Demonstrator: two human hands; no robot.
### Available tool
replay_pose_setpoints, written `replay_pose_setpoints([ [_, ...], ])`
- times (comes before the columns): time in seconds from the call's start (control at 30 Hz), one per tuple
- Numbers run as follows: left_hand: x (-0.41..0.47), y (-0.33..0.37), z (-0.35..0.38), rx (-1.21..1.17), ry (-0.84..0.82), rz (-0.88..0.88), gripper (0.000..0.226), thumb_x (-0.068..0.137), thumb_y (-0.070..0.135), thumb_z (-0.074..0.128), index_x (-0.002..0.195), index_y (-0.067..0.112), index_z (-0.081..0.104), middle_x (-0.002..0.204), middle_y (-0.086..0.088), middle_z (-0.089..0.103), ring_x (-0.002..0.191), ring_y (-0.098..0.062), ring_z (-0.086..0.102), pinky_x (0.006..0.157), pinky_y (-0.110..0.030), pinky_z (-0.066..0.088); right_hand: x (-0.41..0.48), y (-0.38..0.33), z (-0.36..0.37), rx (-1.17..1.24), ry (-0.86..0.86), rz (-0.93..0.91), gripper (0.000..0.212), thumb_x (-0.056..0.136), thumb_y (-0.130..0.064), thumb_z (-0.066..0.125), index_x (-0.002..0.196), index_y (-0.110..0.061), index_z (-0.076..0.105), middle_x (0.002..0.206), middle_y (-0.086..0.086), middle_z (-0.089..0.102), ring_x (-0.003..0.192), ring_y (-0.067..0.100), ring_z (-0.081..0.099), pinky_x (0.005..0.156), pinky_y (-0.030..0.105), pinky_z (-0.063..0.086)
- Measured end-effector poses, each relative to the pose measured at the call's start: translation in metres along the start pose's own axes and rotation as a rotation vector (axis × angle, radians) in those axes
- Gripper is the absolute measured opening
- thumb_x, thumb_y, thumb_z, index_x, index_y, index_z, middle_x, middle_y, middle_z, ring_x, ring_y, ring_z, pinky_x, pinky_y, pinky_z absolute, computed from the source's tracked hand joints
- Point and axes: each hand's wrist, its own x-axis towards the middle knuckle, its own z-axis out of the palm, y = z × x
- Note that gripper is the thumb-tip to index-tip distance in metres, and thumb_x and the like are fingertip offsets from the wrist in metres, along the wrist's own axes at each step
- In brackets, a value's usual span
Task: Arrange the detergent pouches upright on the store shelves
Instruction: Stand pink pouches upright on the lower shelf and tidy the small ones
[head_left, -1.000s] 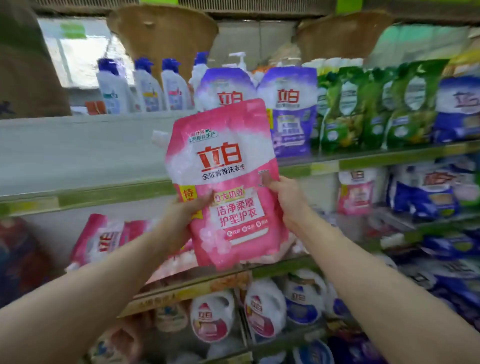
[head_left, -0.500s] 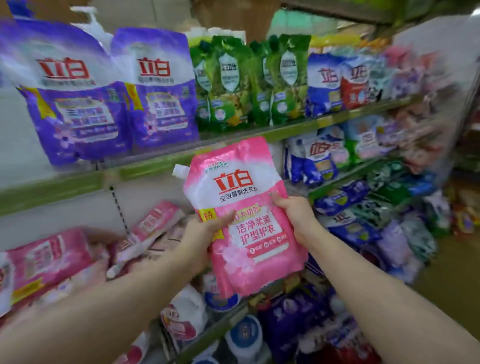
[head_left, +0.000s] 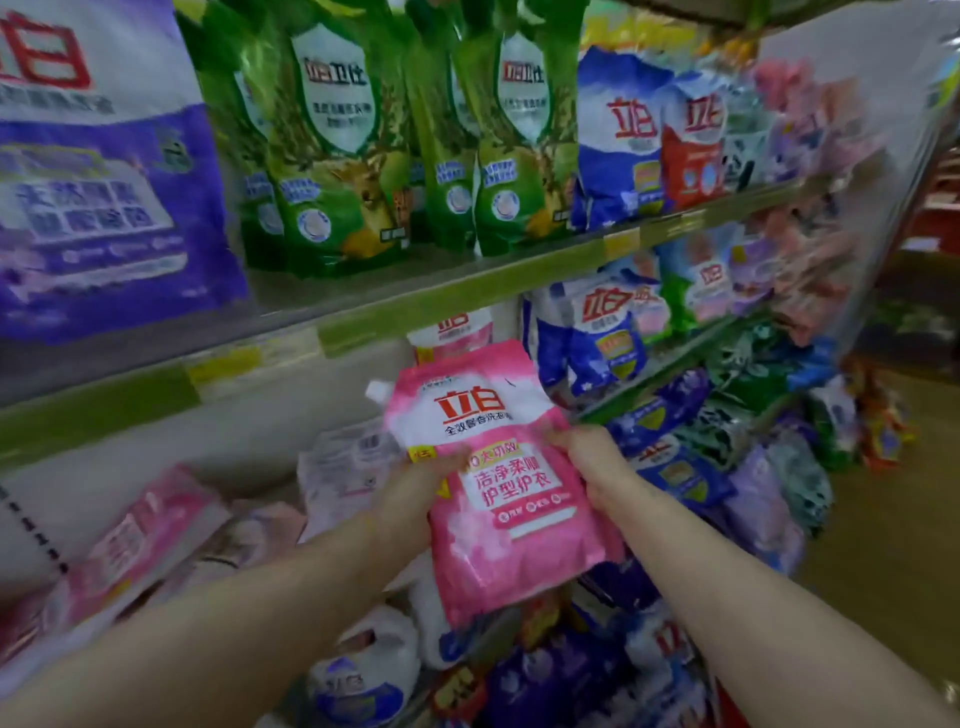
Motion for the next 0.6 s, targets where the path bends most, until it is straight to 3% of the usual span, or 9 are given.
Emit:
replay_pose_setpoints([
  [0.07, 0.022, 0.003, 0.009, -0.004, 0.01, 0.012, 0.034, 0.079, 0.003, 0.067, 0.113, 0.001, 0.062, 0.104, -0.021, 0.07, 0.074, -0.03, 0.071, 0.071, -0.047, 0.059, 0.024, -0.003, -0.003, -0.009, -0.018, 0.014, 0.007, 0.084, -0.007, 0.065, 0.088, -0.002, 0.064, 0.09, 0.024, 0.066, 0.08, 0.035, 0.065, 0.081, 0.05, 0.053],
  [0.13, 0.047, 0.009, 0.019, 0.014, 0.048, 0.074, 0.028, 0.079, 0.001, 0.067, 0.107, 0.004, 0.064, 0.093, -0.015, 0.073, 0.072, -0.029, 0.071, 0.068, -0.045, 0.059, 0.051, -0.007, -0.004, -0.019, -0.041, 0.018, 0.006, 0.087, -0.012, 0.062, 0.087, -0.006, 0.065, 0.093, 0.022, 0.068, 0.084, 0.036, 0.067, 0.082, 0.049, 0.054],
  [0.23, 0.084, 0.016, 0.033, 0.015, 0.102, 0.164, 0.028, 0.08, -0.002, 0.066, 0.107, 0.005, 0.064, 0.083, -0.011, 0.075, 0.063, -0.025, 0.072, 0.057, -0.038, 0.06, 0.096, -0.011, -0.006, 0.027, -0.055, 0.01, 0.019, 0.09, -0.007, 0.056, 0.072, -0.013, 0.059, 0.066, 0.005, 0.066, 0.052, 0.013, 0.066, 0.054, 0.025, 0.054],
  [0.27, 0.095, 0.018, 0.037, 0.011, 0.114, 0.172, 0.026, 0.08, -0.002, 0.066, 0.105, 0.005, 0.064, 0.078, -0.008, 0.076, 0.06, -0.022, 0.072, 0.055, -0.037, 0.06, 0.111, -0.012, -0.005, 0.048, -0.074, 0.009, 0.022, 0.091, -0.007, 0.054, 0.071, -0.014, 0.058, 0.058, 0.0, 0.065, 0.046, 0.008, 0.063, 0.05, 0.022, 0.051],
  [0.33, 0.122, 0.023, 0.041, 0.022, 0.162, 0.202, 0.03, 0.078, -0.001, 0.067, 0.107, 0.006, 0.065, 0.089, -0.011, 0.075, 0.067, -0.025, 0.073, 0.063, -0.043, 0.06, 0.143, -0.014, -0.002, 0.046, -0.124, 0.015, 0.019, 0.092, -0.01, 0.054, 0.074, -0.013, 0.06, 0.057, -0.002, 0.067, 0.054, 0.013, 0.065, 0.055, 0.026, 0.052],
  [0.43, 0.162, 0.027, 0.045, 0.035, 0.27, 0.26, 0.045, 0.076, 0.0, 0.07, 0.118, 0.006, 0.059, 0.11, -0.02, 0.069, 0.093, -0.036, 0.069, 0.08, -0.057, 0.055, 0.188, -0.014, 0.005, 0.039, -0.196, 0.016, 0.014, 0.09, -0.014, 0.057, 0.083, -0.007, 0.066, 0.069, 0.005, 0.069, 0.063, 0.021, 0.066, 0.058, 0.026, 0.055],
  [0.53, 0.198, 0.028, 0.047, 0.044, 0.366, 0.313, 0.038, 0.078, -0.007, 0.064, 0.114, 0.006, 0.057, 0.104, -0.017, 0.069, 0.091, -0.034, 0.067, 0.073, -0.048, 0.058, 0.231, -0.012, 0.014, 0.051, -0.253, 0.011, 0.019, 0.091, -0.02, 0.056, 0.088, -0.005, 0.067, 0.083, 0.014, 0.068, 0.078, 0.028, 0.065, 0.079, 0.042, 0.054],
  [0.6, 0.218, 0.026, 0.046, 0.037, 0.43, 0.354, 0.031, 0.079, -0.01, 0.062, 0.102, 0.011, 0.06, 0.09, -0.01, 0.071, 0.081, -0.029, 0.069, 0.063, -0.039, 0.059, 0.251, -0.011, 0.021, 0.019, -0.27, -0.03, 0.027, 0.092, -0.026, 0.055, 0.099, -0.003, 0.067, 0.079, 0.007, 0.068, 0.076, 0.024, 0.065, 0.083, 0.038, 0.052],
])
